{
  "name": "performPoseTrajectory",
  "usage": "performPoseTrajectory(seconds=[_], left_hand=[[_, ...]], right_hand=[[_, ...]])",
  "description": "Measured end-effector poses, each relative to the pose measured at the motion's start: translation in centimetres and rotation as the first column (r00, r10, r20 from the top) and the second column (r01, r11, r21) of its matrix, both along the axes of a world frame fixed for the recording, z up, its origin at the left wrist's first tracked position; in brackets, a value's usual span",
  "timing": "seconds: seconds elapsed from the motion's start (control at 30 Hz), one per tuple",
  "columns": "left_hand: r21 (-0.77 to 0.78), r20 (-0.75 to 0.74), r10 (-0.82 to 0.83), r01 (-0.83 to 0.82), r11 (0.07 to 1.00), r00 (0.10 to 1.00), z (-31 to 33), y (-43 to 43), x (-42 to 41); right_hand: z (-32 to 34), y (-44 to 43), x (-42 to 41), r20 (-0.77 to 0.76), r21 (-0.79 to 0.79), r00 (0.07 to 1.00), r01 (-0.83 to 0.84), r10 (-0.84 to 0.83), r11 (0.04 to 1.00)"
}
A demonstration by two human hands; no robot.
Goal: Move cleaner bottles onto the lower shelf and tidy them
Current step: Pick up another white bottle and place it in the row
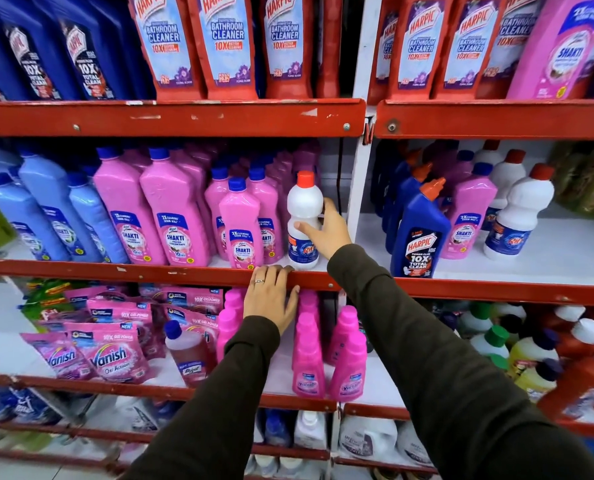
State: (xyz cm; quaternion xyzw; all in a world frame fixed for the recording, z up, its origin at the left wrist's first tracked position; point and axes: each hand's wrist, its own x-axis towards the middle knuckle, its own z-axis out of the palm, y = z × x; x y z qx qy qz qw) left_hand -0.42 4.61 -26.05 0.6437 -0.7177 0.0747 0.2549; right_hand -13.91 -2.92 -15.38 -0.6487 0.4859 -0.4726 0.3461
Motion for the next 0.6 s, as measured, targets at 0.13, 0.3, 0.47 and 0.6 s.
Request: performPoseTrajectory(seconds=[0.13, 0.3, 0.47, 0.6], left_hand=[[0.021, -0.005, 0.017, -0.016, 1.0, 1.0, 0.1, 0.0, -0.4], [0.027, -0.004, 0.042, -0.042, 0.999, 0.999, 0.1, 0.4, -1.2], [0.043, -0.004, 0.109, -0.109, 0.993, 0.994, 0.0, 0.9, -2.6], [0.005, -0.069, 0.132, -0.132, 0.991, 0.989, -0.1, 2.3, -5.0]], right_hand=[[0.8, 1.2, -1.0, 0.004, -0.066, 1.0, -0.005, 0.005, 0.998], [1.7, 3.9, -2.7, 0.069, -0.13, 0.997, -0.018, 0.027, 0.991], [1.3, 6.2, -5.9, 0.134, -0.141, 0.99, -0.021, 0.04, 0.99], [0.3, 7.7, -9.2, 0.156, -0.175, 0.987, -0.007, 0.035, 0.985]])
